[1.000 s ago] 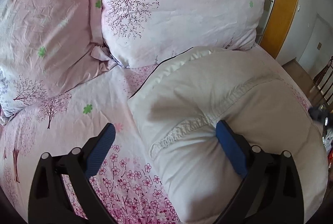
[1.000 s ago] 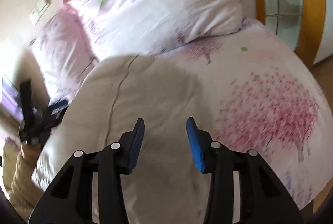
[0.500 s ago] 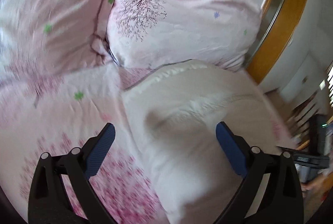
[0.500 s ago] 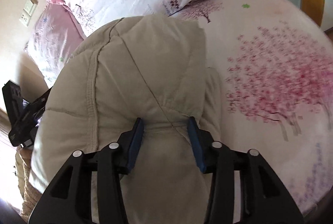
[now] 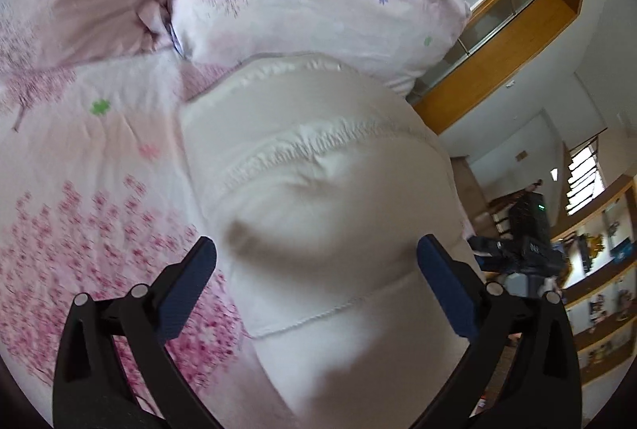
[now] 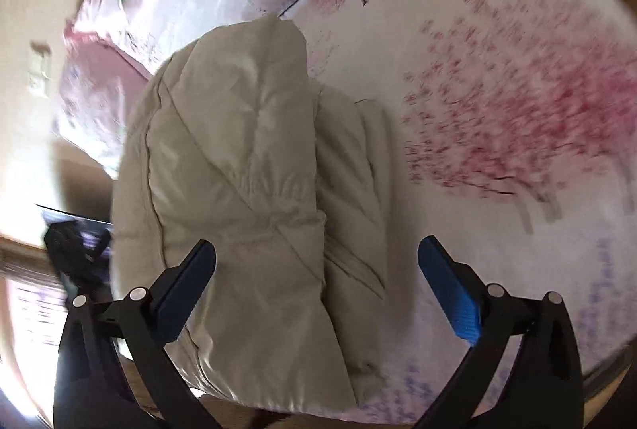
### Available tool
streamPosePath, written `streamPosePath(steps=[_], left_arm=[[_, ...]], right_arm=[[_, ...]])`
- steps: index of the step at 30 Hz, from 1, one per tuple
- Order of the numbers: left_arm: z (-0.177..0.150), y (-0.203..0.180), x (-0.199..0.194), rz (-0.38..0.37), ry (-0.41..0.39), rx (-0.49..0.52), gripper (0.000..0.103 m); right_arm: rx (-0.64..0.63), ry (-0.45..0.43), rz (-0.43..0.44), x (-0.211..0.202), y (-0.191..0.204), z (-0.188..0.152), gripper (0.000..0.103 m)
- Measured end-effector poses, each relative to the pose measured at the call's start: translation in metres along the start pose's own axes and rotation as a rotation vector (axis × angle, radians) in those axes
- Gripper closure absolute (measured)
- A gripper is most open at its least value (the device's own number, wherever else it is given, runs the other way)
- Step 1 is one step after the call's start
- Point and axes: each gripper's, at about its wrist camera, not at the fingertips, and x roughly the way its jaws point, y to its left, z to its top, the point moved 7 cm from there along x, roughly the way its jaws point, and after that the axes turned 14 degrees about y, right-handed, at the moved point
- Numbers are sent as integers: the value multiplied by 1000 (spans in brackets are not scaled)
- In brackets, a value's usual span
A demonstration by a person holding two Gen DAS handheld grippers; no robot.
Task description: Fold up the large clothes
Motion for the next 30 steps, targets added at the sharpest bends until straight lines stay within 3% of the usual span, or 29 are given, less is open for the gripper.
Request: streamPosePath(steps=[3, 7, 10, 15, 19, 25, 29, 30], left_arm=[[-3, -4, 7, -26, 30, 19, 2], [-2, -5, 9, -40, 42, 38, 2], [1, -2, 12, -58, 64, 40, 2], [3, 5, 18, -100, 93, 31, 2], [2, 11, 20, -146, 122, 37, 2], [-6, 23, 16, -200, 99, 49, 2], [-6, 26, 17, -227, 90, 19, 2], [-7, 26, 16, -232, 82, 15, 2]], right_arm=[[30, 60, 110, 11, -7, 8, 1], [42, 138, 110, 32, -12, 12, 1], [26, 205, 171, 46, -7, 9, 1], [-46, 274, 245, 59, 1, 13, 1], [-142, 319, 234, 68, 13, 12, 1], [-235, 331, 246, 76, 27, 14, 1], [-240, 276, 253, 76, 27, 13, 1], [-245, 259, 270, 74, 27, 10, 6]])
